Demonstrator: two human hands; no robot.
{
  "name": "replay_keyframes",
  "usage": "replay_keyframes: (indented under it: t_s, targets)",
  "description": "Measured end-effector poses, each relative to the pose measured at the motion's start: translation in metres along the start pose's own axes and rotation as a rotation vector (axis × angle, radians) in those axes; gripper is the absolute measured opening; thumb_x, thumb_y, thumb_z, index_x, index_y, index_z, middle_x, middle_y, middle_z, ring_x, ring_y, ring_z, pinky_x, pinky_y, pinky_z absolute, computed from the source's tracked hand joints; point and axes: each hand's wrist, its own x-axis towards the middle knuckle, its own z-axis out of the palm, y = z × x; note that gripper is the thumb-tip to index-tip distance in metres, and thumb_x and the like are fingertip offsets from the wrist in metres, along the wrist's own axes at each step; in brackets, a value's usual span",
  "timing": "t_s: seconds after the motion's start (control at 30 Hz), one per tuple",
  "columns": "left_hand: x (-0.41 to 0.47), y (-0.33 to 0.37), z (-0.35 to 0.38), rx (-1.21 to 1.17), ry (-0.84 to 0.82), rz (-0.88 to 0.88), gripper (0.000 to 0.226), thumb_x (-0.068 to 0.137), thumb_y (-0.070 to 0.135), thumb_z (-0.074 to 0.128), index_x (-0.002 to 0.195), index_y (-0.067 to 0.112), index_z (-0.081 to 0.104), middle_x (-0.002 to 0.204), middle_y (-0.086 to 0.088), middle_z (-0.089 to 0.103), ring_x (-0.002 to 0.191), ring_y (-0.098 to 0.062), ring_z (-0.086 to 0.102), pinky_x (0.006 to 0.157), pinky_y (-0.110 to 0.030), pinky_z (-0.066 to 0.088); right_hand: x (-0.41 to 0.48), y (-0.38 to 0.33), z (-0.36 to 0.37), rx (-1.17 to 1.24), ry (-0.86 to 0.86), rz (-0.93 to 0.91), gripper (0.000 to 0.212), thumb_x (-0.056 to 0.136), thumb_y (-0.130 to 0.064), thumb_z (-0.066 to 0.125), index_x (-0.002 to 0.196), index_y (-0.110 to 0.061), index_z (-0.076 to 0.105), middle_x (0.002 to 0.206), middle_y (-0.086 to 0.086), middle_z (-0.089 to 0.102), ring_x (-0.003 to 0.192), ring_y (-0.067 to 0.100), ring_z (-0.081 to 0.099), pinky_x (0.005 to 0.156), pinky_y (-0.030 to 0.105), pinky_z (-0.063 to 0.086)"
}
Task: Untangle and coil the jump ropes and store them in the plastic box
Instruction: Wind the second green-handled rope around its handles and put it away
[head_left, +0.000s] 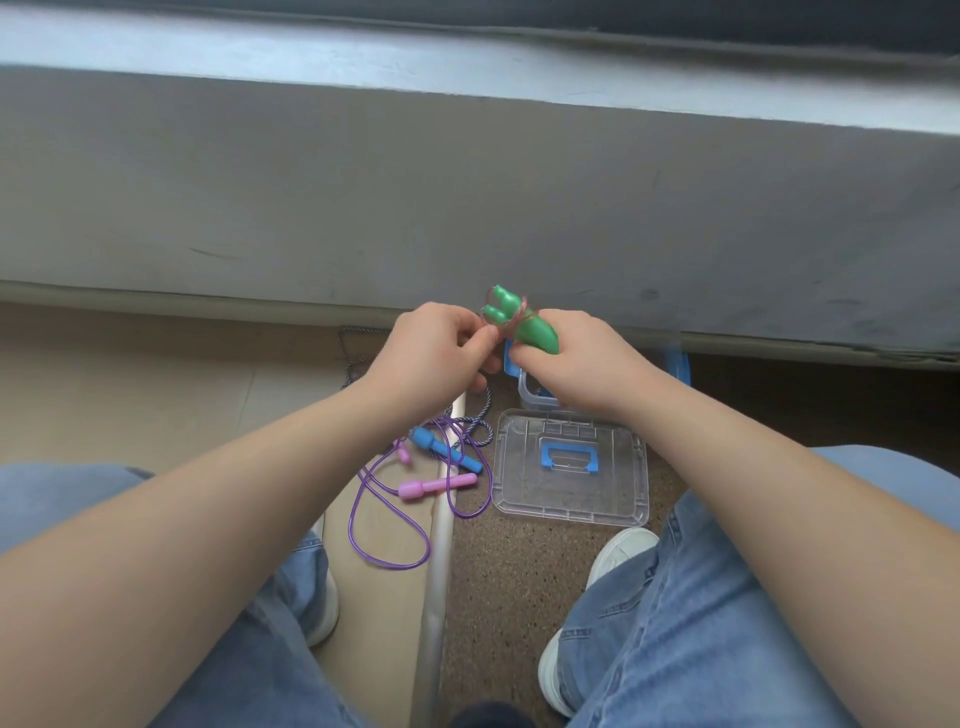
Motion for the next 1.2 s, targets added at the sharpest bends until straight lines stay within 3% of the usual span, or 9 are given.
replay_keyframes:
  t_s: [0.07, 0.23, 0.33, 0.43, 0.57, 0.7, 0.83, 1.0, 1.2]
  targets:
    - [0.000, 0.000, -0.002, -0.047, 0.008, -0.005, 0.028, 0.098, 0.032, 0.057, 0.077, 0.022, 0.073, 0.062, 0.016, 0.071, 0.052, 0.000, 0.065, 0.050, -0.013, 0.042, -0.001, 0.000, -0.002, 0.133, -0.014, 0.004, 0.032, 0.090, -0.049, 0.058, 0.085, -0.018, 0.065, 0.072, 0.001, 0.065, 0.072, 0.026, 0.064, 0.070, 0.048, 0.057]
    - [0.000, -0.002, -0.002, -0.120, 0.025, -0.007, 0.026, 0.093, 0.037, 0.062, 0.076, 0.023, 0.075, 0.070, 0.005, 0.075, 0.056, -0.004, 0.067, 0.051, -0.015, 0.042, 0.000, 0.001, 0.000, 0.217, 0.061, 0.096, 0.049, 0.080, -0.073, 0.062, 0.064, -0.027, 0.066, 0.050, -0.010, 0.047, 0.058, 0.013, 0.054, 0.065, 0.046, 0.057]
    - [-0.003, 0.001, 0.000, -0.028, 0.013, 0.031, 0.029, 0.096, 0.035, 0.057, 0.074, 0.025, 0.074, 0.058, 0.011, 0.070, 0.048, 0.002, 0.059, 0.051, -0.015, 0.040, 0.000, 0.002, -0.001, 0.221, 0.082, 0.137, 0.057, 0.079, -0.071, 0.063, 0.071, -0.015, 0.069, 0.054, -0.003, 0.051, 0.056, 0.015, 0.053, 0.064, 0.045, 0.056]
    - [-0.003, 0.004, -0.006, 0.076, -0.085, 0.110, 0.020, 0.093, 0.031, 0.057, 0.083, 0.027, 0.074, 0.064, 0.009, 0.071, 0.058, -0.002, 0.063, 0.063, -0.022, 0.048, 0.000, 0.003, -0.006, 0.183, 0.114, 0.168, 0.059, 0.078, -0.067, 0.065, 0.069, -0.009, 0.064, 0.053, 0.000, 0.053, 0.048, 0.014, 0.049, 0.055, 0.032, 0.045]
    - [0.001, 0.007, -0.026, 0.582, -0.163, 0.332, 0.021, 0.091, 0.032, 0.057, 0.101, 0.028, 0.076, 0.073, 0.005, 0.071, 0.071, -0.019, 0.062, 0.067, -0.029, 0.048, -0.001, 0.002, -0.008, -0.028, 0.073, 0.129, 0.054, 0.076, -0.063, 0.065, 0.070, -0.010, 0.067, 0.060, 0.005, 0.065, 0.061, 0.020, 0.059, 0.058, 0.034, 0.047]
    - [0.001, 0.011, -0.039, 0.734, -0.214, 0.469, 0.030, 0.088, 0.041, 0.050, 0.088, 0.025, 0.076, 0.065, 0.003, 0.066, 0.061, -0.022, 0.053, 0.063, -0.033, 0.052, -0.003, -0.002, -0.005, -0.098, 0.037, 0.110, 0.051, 0.072, -0.062, 0.061, 0.069, -0.012, 0.069, 0.061, 0.007, 0.066, 0.065, 0.022, 0.062, 0.059, 0.034, 0.052]
    - [0.002, 0.012, -0.039, 0.735, -0.233, 0.594, 0.033, 0.082, 0.036, 0.045, 0.077, 0.017, 0.072, 0.056, -0.003, 0.060, 0.054, -0.027, 0.048, 0.056, -0.033, 0.049, -0.005, -0.007, -0.004, -0.108, -0.013, 0.132, 0.051, 0.077, -0.061, 0.063, 0.070, -0.011, 0.063, 0.061, 0.006, 0.060, 0.054, 0.022, 0.054, 0.050, 0.030, 0.041]
    - [-0.003, 0.004, -0.011, 0.737, -0.347, 0.557, 0.025, 0.096, 0.026, 0.045, 0.086, 0.016, 0.066, 0.068, -0.003, 0.062, 0.063, -0.025, 0.048, 0.064, -0.036, 0.047, -0.004, -0.006, -0.003, 0.091, -0.075, 0.246, 0.052, 0.081, -0.052, 0.064, 0.085, 0.000, 0.068, 0.059, 0.006, 0.057, 0.041, 0.024, 0.063, 0.052, 0.039, 0.057]
    - [0.010, 0.002, -0.024, 0.740, -0.266, 0.563, 0.029, 0.091, 0.034, 0.045, 0.093, 0.021, 0.070, 0.071, -0.003, 0.066, 0.067, -0.027, 0.056, 0.066, -0.039, 0.053, -0.001, 0.002, -0.006, -0.051, -0.007, 0.204, 0.050, 0.077, -0.059, 0.063, 0.079, -0.010, 0.069, 0.071, 0.011, 0.070, 0.057, 0.027, 0.068, 0.059, 0.039, 0.057]
